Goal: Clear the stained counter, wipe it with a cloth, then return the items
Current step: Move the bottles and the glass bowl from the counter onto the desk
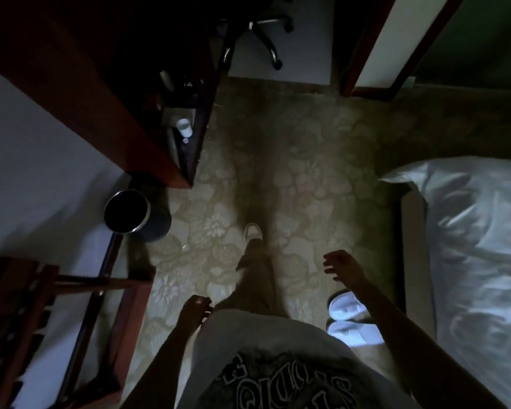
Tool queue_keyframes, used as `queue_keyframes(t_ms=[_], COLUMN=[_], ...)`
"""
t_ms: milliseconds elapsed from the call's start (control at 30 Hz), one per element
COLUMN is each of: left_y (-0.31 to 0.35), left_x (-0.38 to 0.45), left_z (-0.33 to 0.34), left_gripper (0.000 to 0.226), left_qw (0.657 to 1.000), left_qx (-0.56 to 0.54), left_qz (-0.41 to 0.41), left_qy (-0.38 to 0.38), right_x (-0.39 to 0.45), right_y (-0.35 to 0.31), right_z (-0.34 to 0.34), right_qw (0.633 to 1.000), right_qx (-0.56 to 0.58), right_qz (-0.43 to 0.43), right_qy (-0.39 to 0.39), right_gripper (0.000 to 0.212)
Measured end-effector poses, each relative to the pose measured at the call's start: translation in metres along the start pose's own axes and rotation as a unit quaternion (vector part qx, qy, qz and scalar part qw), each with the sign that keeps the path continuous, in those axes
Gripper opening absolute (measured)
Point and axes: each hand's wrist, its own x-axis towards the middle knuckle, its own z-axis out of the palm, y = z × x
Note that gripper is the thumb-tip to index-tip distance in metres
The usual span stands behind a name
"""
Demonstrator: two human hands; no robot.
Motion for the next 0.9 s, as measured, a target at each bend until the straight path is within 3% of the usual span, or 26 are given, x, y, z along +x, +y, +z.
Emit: queue_keyframes(t_ms=[100,233,433,533,733,900], left_y=[0.086,0.243,0.480,0.563,0.714,0.815], left_x=[0.056,0.104,0.152,0.178,0.186,0.147], left_z=[-0.007,-0.029,-0.072,-0.089,-0.147,-0.225], left_gripper=[0.027,0.013,0.029,0.035,0.024,0.019], left_qw=[0.995,0.997,0.989,0.986,0.958,0.874], left_qx=[0.081,0.034,0.018,-0.029,-0.212,-0.327], left_qz=[0.054,0.046,0.136,0.152,0.194,0.329], left_qy=[-0.023,-0.048,-0.060,-0.063,-0.019,0.144], right_x=[0.043,0.076,0.177,0.244,0.375,0.400], right_y=[-0.038,-0.078,-0.201,-0.301,-0.557,-0.782], right_z=[-0.011,-0.026,-0.047,-0.043,-0.001,0.065], right_qw=[0.999,0.992,0.983,0.993,0.992,0.944], right_qx=[-0.002,0.032,0.065,0.050,0.031,-0.005], right_qz=[0.045,0.116,0.164,0.089,-0.097,-0.297], right_qy=[0.013,0.040,0.057,0.056,-0.070,-0.146], right_gripper=[0.014,0.019,0.028,0.024,0.006,0.001])
